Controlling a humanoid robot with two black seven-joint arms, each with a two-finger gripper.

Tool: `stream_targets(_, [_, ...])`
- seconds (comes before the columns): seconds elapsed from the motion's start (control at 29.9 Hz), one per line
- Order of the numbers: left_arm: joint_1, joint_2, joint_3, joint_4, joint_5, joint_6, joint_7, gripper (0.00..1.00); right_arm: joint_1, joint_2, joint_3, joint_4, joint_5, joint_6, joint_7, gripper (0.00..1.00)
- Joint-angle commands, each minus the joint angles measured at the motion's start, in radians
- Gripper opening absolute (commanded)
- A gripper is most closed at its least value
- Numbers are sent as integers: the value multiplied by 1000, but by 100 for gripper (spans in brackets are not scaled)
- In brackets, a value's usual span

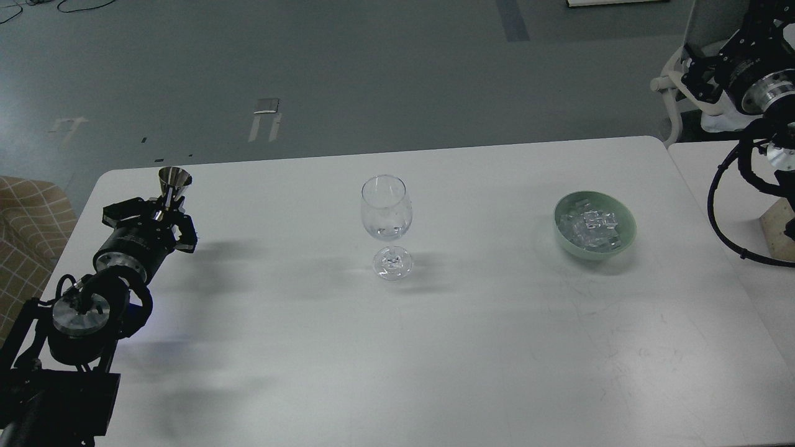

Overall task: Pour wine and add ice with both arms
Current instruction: 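Move the jigger back and lower it onto the table with the left gripper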

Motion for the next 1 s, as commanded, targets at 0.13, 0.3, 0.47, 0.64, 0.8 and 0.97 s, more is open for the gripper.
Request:
stream_targets(0.13, [-31, -13, 0, 67, -53, -38, -20, 12, 9, -4, 5, 2, 3, -26, -6, 100])
stream_targets(0.3, [-96, -21, 1, 178, -60, -27, -14, 10, 4, -7, 3, 2, 3, -28, -6, 100])
stream_targets(0.47, [-145, -24, 0, 247, -95, -29, -15, 9, 4, -18, 3, 3, 3, -26, -6, 100])
stream_targets(0.64, [-211, -47, -2, 302, -128, -27, -19, 10, 1, -9, 0, 5, 3, -41, -6, 100])
stream_targets(0.8, [-217, -45, 0, 351, -128, -38, -17, 11, 6, -7, 0, 5, 3, -49, -6, 100])
stream_targets(0.97, [-228, -41, 1, 409, -128, -64, -20, 12, 4, -9, 0, 5, 1, -49, -9, 100])
